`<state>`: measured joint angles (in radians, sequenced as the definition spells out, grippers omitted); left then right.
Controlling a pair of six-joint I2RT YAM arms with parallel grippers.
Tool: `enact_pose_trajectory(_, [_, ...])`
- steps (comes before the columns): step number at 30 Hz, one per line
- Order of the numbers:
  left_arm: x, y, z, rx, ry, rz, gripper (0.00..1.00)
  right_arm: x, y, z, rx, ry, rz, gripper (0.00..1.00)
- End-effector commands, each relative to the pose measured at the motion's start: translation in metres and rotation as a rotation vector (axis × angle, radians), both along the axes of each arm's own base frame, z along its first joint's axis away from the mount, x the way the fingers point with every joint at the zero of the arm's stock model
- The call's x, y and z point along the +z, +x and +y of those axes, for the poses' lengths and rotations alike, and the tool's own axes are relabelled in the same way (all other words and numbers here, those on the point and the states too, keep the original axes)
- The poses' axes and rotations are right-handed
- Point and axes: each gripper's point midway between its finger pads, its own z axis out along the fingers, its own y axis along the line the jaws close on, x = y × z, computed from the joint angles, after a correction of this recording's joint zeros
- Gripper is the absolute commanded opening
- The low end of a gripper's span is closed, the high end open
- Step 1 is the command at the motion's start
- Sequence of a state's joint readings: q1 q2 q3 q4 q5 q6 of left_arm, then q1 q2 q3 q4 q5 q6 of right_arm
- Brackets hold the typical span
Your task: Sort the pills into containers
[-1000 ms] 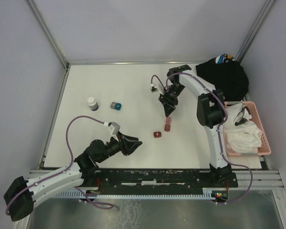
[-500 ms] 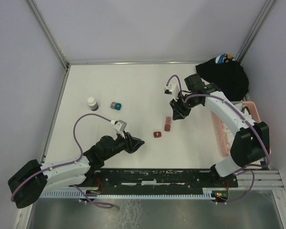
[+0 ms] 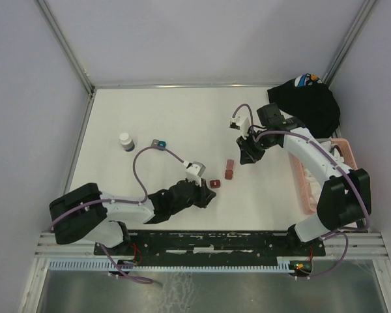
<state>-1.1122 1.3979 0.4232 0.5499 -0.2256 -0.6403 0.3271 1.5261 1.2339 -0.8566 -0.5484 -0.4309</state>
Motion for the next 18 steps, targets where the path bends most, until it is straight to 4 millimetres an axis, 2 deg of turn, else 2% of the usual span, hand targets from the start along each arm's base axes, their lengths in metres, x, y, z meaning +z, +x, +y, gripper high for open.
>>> enact_pose_trajectory(1, [-0.014, 0.022, -0.005, 0.092, 0.088, -0.015, 0.2, 0.033, 0.013, -0.003, -0.047, 0.053, -0.098, 0.29])
enact_pose_trajectory(11, [-0.03, 0.047, -0.016, 0.121, 0.208, -0.041, 0.2, 0.04, 0.013, -0.006, -0.058, 0.065, -0.112, 0.29])
enact_pose_trajectory(18, [-0.037, 0.075, -0.004, 0.172, 0.243, -0.032, 0.2, 0.049, 0.013, -0.009, -0.072, 0.085, -0.13, 0.29])
